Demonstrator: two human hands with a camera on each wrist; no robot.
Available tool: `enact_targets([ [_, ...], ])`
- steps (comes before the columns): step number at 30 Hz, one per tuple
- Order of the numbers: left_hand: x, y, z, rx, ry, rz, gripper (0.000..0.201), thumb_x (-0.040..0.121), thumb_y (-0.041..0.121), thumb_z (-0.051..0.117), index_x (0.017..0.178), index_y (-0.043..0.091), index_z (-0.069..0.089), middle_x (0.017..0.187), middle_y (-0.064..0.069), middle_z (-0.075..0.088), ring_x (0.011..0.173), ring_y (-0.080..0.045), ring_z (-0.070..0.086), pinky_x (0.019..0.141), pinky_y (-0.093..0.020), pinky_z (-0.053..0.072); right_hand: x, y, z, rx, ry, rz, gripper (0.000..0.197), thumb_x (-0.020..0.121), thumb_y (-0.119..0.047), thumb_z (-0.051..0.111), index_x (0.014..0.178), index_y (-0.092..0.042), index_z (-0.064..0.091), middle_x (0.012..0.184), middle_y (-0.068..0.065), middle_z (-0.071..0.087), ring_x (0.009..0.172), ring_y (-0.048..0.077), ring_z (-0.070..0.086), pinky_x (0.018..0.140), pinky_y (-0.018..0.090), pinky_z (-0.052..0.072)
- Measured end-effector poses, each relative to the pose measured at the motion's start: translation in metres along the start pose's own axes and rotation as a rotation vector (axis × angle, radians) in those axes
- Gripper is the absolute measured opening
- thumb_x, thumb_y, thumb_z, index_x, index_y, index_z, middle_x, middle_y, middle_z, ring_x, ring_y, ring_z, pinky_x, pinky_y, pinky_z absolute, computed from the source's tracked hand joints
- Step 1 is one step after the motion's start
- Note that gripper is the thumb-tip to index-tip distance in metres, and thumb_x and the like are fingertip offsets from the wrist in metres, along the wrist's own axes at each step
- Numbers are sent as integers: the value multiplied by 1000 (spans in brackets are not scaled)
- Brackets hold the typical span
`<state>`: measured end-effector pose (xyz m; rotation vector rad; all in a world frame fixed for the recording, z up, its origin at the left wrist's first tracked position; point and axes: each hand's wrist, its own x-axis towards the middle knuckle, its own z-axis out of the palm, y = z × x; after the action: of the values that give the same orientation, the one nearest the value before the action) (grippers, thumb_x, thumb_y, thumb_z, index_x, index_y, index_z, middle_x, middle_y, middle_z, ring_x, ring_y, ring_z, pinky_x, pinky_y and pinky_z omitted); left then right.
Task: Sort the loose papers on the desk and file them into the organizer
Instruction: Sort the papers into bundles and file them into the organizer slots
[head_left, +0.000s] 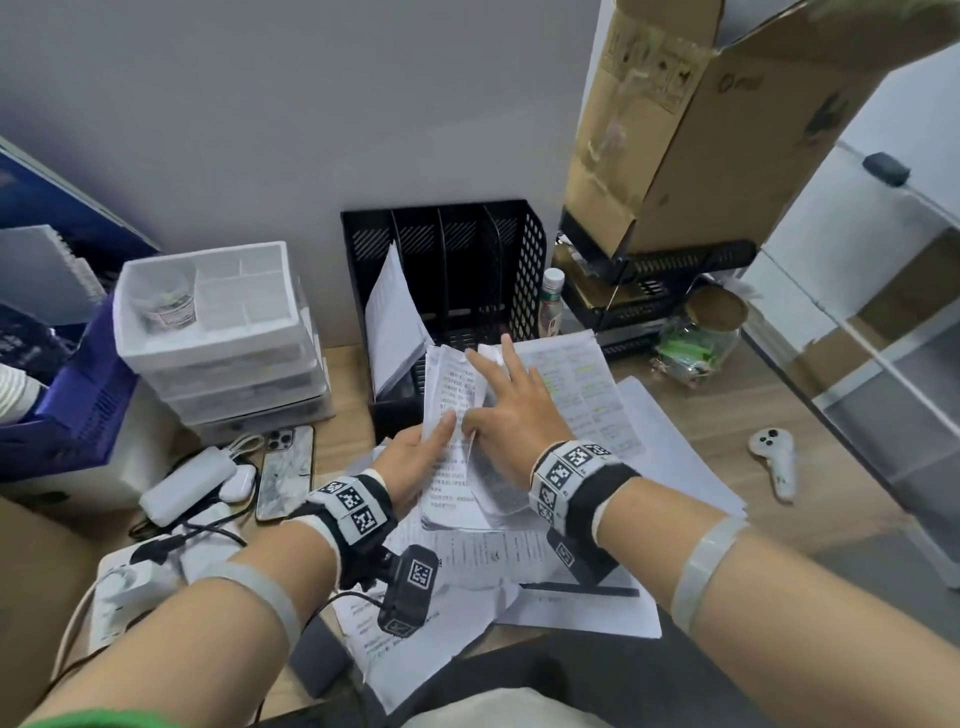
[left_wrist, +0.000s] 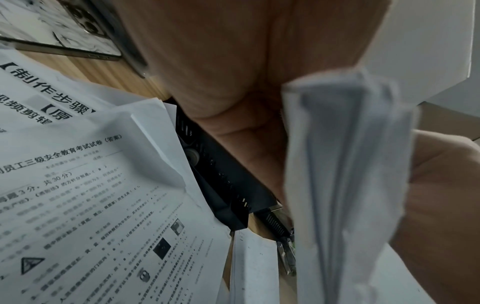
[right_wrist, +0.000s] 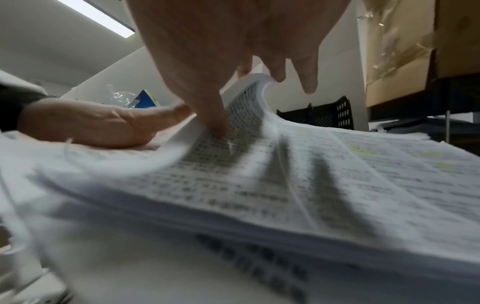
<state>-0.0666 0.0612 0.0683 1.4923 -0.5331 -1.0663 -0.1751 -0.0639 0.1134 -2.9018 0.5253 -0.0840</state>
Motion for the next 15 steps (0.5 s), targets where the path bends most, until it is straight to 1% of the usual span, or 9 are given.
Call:
enact_targets([
  [2, -1, -3, -2, 64, -45, 53, 72, 72, 78, 59, 118, 22, 68, 115, -5, 76, 109, -30, 70, 98, -48, 55, -3, 2, 7, 90, -12, 19, 21, 85, -11, 64, 90, -30, 69, 164, -2, 9, 151, 33, -6, 116, 55, 24],
  [4, -5, -3, -3, 128, -78, 106, 68, 68, 75, 63, 115, 26, 67, 110, 8, 77, 108, -16, 71, 90, -28, 58, -4, 0, 8, 156, 23, 42, 20, 85, -13, 65, 89, -32, 67, 161, -7, 15, 148, 28, 13, 102, 49, 45],
  [5, -7, -1, -2, 139, -94, 126, 63, 67, 68, 68, 113, 26, 66, 106, 13, 77, 105, -7, 71, 85, -20, 56, -4, -2, 8, 171, 51, 44, 17, 86, -16, 64, 89, -32, 67, 158, -8, 20, 143, 24, 23, 93, 47, 50],
  [7, -8, 1, 0, 148, -128, 155, 44, 74, 42, 76, 112, 25, 65, 104, 17, 77, 102, -1, 70, 82, -14, 53, -2, -4, 7, 207, 91, 18, 16, 86, -17, 62, 89, -31, 70, 148, -7, 34, 127, 19, 39, 85, 45, 52],
  [9, -6, 0, -1, 142, -135, 170, 36, 79, 18, 78, 113, 22, 66, 107, 7, 77, 105, -7, 71, 86, -18, 54, 0, -3, 6, 247, 87, -27, 17, 85, -16, 62, 91, -29, 72, 140, -5, 41, 119, 20, 46, 85, 46, 51],
  [10, -4, -1, -3, 151, -131, 176, 36, 80, 11, 79, 113, 19, 67, 108, 1, 77, 105, -11, 71, 87, -21, 55, 0, -1, 6, 281, 80, -50, 17, 85, -16, 64, 93, -28, 72, 138, -5, 43, 117, 20, 49, 87, 46, 51],
  [12, 2, -9, -8, 179, -116, 177, 30, 83, 6, 76, 109, 19, 69, 105, -2, 77, 100, -17, 72, 88, -29, 58, 1, 7, 7, 372, 63, -83, 22, 86, -15, 65, 103, -28, 71, 139, -6, 44, 113, 17, 55, 92, 42, 51],
  [13, 4, -13, -10, 182, -98, 166, 26, 85, 5, 73, 106, 19, 70, 100, -2, 77, 97, -20, 72, 88, -33, 59, 1, 10, 7, 391, 61, -91, 32, 86, -13, 65, 113, -30, 66, 144, -8, 40, 112, 15, 57, 92, 39, 53],
  [15, 8, -20, -15, 133, -43, 90, 20, 89, -1, 66, 100, 15, 67, 93, -4, 75, 96, -31, 69, 88, -42, 58, -1, 21, 7, 407, 92, -19, 58, 85, -13, 66, 134, -37, 47, 156, -10, 22, 109, 14, 59, 88, 33, 56],
])
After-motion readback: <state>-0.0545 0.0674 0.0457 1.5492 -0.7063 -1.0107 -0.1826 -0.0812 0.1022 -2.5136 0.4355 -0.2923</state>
